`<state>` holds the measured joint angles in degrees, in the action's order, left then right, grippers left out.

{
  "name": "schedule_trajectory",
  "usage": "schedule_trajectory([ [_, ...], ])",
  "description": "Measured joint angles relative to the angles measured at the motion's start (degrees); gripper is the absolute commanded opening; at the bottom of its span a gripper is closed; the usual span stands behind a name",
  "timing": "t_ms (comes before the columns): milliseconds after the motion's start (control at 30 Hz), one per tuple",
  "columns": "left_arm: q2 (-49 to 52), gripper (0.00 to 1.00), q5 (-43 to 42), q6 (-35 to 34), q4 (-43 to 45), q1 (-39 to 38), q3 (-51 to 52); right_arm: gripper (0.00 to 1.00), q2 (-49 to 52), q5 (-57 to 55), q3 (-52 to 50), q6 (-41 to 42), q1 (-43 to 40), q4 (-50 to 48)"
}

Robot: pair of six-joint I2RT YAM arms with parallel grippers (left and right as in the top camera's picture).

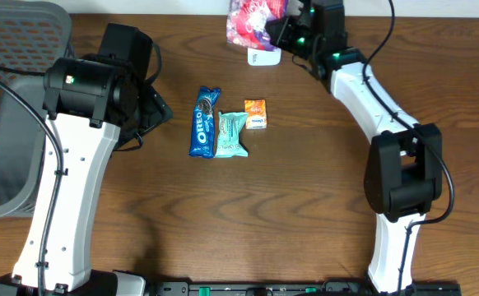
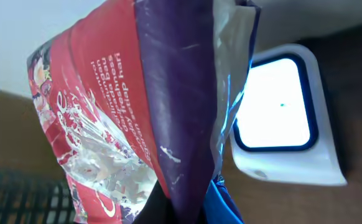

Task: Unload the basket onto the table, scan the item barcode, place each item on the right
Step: 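Carry the package to the right side and release it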

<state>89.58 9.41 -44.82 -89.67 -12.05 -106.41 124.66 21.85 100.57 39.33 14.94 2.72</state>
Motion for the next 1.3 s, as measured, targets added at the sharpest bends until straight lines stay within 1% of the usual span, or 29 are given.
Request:
schedule_trajectory([
  [167,0.0,0.98,0.0,0.0,0.0,0.0,0.0,0.01,2.7,-1.9,0.1,0.8,-0.7,-1.2],
  [233,0.0,0.98,0.0,0.0,0.0,0.0,0.0,0.01,4.0,-1.9,0.1,-0.2,-1.4,-0.9],
  [367,0.0,0.98,0.0,0.0,0.0,0.0,0.0,0.01,4.0,-1.2,0.8,-2.3,-3.9,3.5],
  [433,0.0,0.98,0.0,0.0,0.0,0.0,0.0,0.01,3.9,-0.8,2.2,-3.5,-6.2,7.9],
  [600,0.0,0.98,0.0,0.0,0.0,0.0,0.0,0.01,1.3,-0.8,6.6,-8.7,-15.4,21.8],
  [700,0.0,0.98,0.0,0.0,0.0,0.0,0.0,0.01,-1.8,-1.1,8.4,-11.8,-22.8,30.0],
  [733,0.0,0.98,0.0,0.0,0.0,0.0,0.0,0.01,-2.4,-1.2,8.6,-12.2,-24.4,31.1],
  [767,0.0,0.98,0.0,0.0,0.0,0.0,0.0,0.01,-3.6,-1.7,9.1,-13.2,-28.2,33.6],
  [900,0.0,0.98,0.0,0.0,0.0,0.0,0.0,0.01,-4.8,-4.3,9.5,-17.0,-38.3,39.7],
  [1067,0.0,0.98,0.0,0.0,0.0,0.0,0.0,0.01,-3.4,-10.4,9.3,-23.3,-47.0,43.1],
  [1100,0.0,0.98,0.0,0.0,0.0,0.0,0.0,0.04,-2.8,-11.1,9.3,-23.8,-48.1,43.1],
  [1133,0.0,0.98,0.0,0.0,0.0,0.0,0.0,0.16,-2.0,-11.6,9.3,-24.4,-49.3,43.0],
  [1167,0.0,0.98,0.0,0.0,0.0,0.0,0.0,0.62,-1.2,-11.8,9.3,-24.8,-50.0,42.8],
  [1200,0.0,0.98,0.0,0.0,0.0,0.0,0.0,0.83,0.0,-12.3,9.3,-25.2,-50.9,42.6],
  [1233,0.0,0.98,0.0,0.0,0.0,0.0,0.0,0.92,0.9,-12.4,9.3,-25.4,-51.6,42.2],
  [1267,0.0,0.98,0.0,0.0,0.0,0.0,0.0,0.99,1.6,-12.6,9.3,-25.5,-51.9,42.0],
  [1300,0.0,0.98,0.0,0.0,0.0,0.0,0.0,0.99,2.3,-12.8,9.3,-25.7,-52.2,41.9],
])
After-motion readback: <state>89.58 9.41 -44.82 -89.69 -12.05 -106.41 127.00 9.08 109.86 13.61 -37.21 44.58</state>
